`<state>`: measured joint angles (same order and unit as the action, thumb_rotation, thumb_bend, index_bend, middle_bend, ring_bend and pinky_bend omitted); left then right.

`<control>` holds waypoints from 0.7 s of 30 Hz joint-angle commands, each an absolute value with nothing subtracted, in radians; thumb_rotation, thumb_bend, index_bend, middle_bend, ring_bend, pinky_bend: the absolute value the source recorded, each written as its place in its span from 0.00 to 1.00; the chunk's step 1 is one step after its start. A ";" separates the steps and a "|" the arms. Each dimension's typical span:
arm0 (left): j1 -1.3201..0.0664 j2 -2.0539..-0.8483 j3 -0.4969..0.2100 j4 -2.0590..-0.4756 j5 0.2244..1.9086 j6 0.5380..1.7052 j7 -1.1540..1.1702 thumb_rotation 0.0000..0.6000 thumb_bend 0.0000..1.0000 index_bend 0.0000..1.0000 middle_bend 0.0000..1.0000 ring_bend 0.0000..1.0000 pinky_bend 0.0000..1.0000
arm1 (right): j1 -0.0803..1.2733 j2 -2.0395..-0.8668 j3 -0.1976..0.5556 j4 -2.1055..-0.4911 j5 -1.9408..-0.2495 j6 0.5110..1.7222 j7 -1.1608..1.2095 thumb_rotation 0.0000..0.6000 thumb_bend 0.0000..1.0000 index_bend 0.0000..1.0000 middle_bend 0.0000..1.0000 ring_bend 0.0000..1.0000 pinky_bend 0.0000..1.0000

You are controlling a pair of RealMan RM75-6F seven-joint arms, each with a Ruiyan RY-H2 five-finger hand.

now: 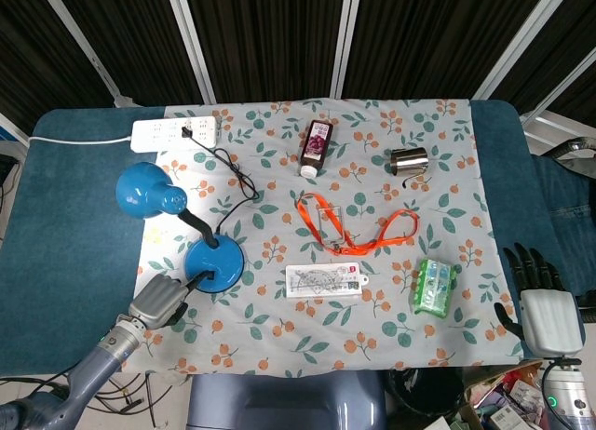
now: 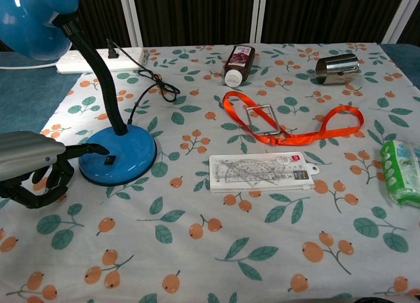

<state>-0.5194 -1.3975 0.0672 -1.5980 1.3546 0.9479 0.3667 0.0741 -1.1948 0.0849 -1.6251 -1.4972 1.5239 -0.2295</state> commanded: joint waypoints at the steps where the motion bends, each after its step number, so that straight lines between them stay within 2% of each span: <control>1: -0.520 -1.397 0.067 -1.598 1.354 0.947 0.367 1.00 0.56 0.02 0.65 0.51 0.56 | 0.074 -1.195 0.085 -1.625 -1.497 1.525 -0.230 1.00 0.20 0.01 0.02 0.03 0.14; 21: -0.523 -1.404 0.072 -1.591 1.350 0.935 0.368 1.00 0.56 0.02 0.65 0.51 0.55 | 0.073 -1.195 0.085 -1.625 -1.496 1.525 -0.231 1.00 0.20 0.01 0.02 0.03 0.14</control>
